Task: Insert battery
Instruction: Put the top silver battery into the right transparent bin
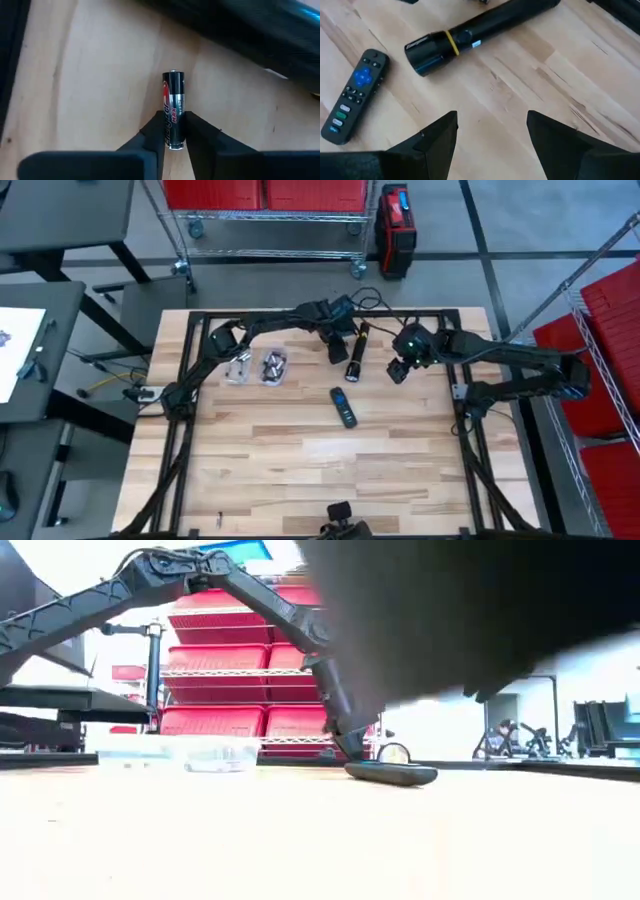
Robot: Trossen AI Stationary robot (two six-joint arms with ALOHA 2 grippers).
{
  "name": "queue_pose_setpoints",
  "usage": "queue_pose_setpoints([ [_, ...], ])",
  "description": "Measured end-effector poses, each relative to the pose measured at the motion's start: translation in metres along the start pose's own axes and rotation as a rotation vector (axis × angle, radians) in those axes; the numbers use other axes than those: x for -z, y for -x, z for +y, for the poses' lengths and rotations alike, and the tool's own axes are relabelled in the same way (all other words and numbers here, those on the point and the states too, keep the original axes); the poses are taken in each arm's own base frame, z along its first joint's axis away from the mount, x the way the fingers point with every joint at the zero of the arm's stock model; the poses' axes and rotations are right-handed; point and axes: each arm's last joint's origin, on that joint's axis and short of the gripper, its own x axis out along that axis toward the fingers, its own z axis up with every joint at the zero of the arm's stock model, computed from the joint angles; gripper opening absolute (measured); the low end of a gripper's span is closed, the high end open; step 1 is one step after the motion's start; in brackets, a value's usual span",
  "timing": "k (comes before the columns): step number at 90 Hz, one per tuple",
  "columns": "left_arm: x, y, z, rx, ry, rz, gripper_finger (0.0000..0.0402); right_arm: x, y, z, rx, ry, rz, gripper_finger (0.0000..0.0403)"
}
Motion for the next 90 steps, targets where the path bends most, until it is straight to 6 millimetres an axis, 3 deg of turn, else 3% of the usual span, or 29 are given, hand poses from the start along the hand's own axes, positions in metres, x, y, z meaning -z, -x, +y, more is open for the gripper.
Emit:
queue_pose_setpoints([
  [21, -0.014, 0.033, -0.001, -0.007, -0.049, -0.06, 0.0005, 0.002, 0.0, 0.003, -0.008, 0.016, 0.006, 0.0232],
  [44, -0.02, 0.095, -0.001, -0.007, 0.033, -0.03, 0.0001, 0.002, 0.0, 0.003, -0.008, 0.019, 0.007, 0.0232],
  [57, -0.016, 0.119, -0.002, -0.003, 0.068, 0.021, 0.0001, 0.002, 0.001, 0.003, -0.007, 0.025, 0.008, 0.0232],
  [76, -0.015, 0.12, -0.004, 0.073, 0.222, 0.018, 0.0006, 0.002, 0.001, 0.003, -0.008, 0.022, 0.01, 0.0232],
  [84, -0.02, 0.115, -0.006, 0.134, 0.286, -0.034, 0.003, 0.002, 0.001, 0.003, -0.008, 0.007, 0.01, 0.0232],
  [90, -0.02, 0.098, -0.013, 0.146, 0.293, -0.034, 0.0058, 0.002, 0.001, 0.004, -0.009, 0.0, 0.014, 0.0232],
])
